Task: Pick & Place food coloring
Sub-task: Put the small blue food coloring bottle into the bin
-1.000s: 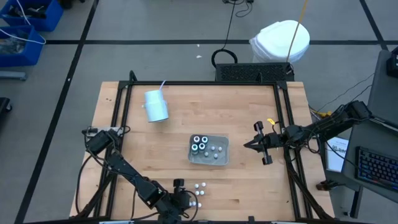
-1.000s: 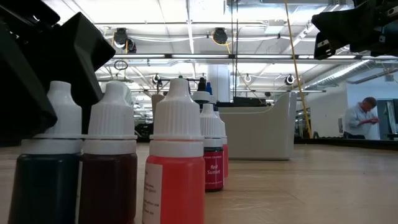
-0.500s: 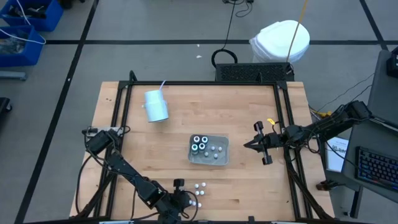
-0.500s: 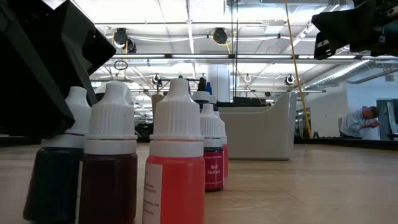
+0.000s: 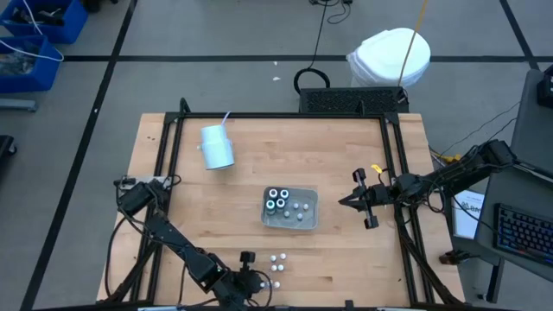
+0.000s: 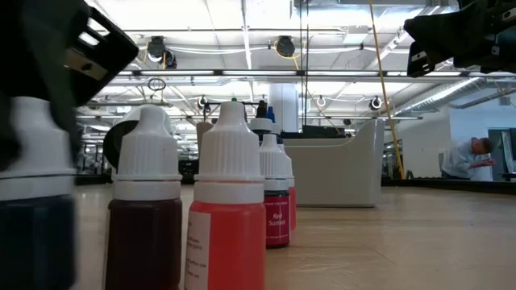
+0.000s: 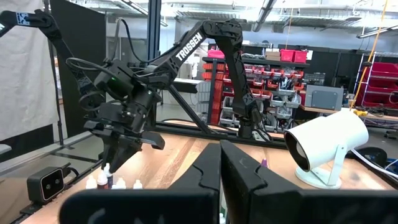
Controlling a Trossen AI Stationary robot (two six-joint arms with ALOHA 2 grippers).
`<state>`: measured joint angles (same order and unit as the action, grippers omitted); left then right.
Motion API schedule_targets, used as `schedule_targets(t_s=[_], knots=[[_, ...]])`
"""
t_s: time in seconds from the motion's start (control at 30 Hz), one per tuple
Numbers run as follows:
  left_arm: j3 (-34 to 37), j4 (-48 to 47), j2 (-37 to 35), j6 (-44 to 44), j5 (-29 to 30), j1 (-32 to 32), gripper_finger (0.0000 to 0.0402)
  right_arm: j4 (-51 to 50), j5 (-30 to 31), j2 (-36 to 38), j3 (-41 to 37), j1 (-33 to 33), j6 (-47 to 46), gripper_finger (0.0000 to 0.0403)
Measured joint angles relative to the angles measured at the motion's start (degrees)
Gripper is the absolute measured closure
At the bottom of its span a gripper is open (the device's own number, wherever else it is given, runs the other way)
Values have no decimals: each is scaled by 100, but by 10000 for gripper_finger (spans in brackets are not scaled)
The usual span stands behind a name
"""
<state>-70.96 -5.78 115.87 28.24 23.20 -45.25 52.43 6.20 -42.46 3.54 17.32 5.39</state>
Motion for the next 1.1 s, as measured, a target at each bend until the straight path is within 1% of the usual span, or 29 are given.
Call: schedule_targets(t_s=[0.13,0.17,0.4,0.5,0.6,0.7,0.73,0.8,0.9,1.0,1.1], knots=[[0,-152,-119,-210,-21,-167,332,0,0,1,0,0,0,403],[2,-172,-176,-264,55,-222,332,0,0,0,-1,0,0,403],[0,-273,-630,-325,1180,-601,331,-60,0,0,-1,0,-42,403],[0,-211,-839,-402,1547,-704,331,-53,0,0,1,0,-44,403],[1,-148,-1109,-480,1559,-641,330,-33,0,1,0,0,-151,403],[0,-15,-1484,-619,1564,-379,330,4,0,2,1,0,-170,403],[-2,21,-1607,-659,1526,-257,330,6,0,2,0,1,-169,403],[-2,52,-1824,-677,1233,72,330,18,0,0,-1,2,-162,403],[-10,313,-1942,-834,300,763,330,143,0,0,0,0,-153,403],[-226,353,-1793,-1096,-608,1470,330,237,0,0,-1,0,-135,403],[-776,-53,-1494,-1457,-1067,2071,330,272,4,2,0,1,-121,403]])
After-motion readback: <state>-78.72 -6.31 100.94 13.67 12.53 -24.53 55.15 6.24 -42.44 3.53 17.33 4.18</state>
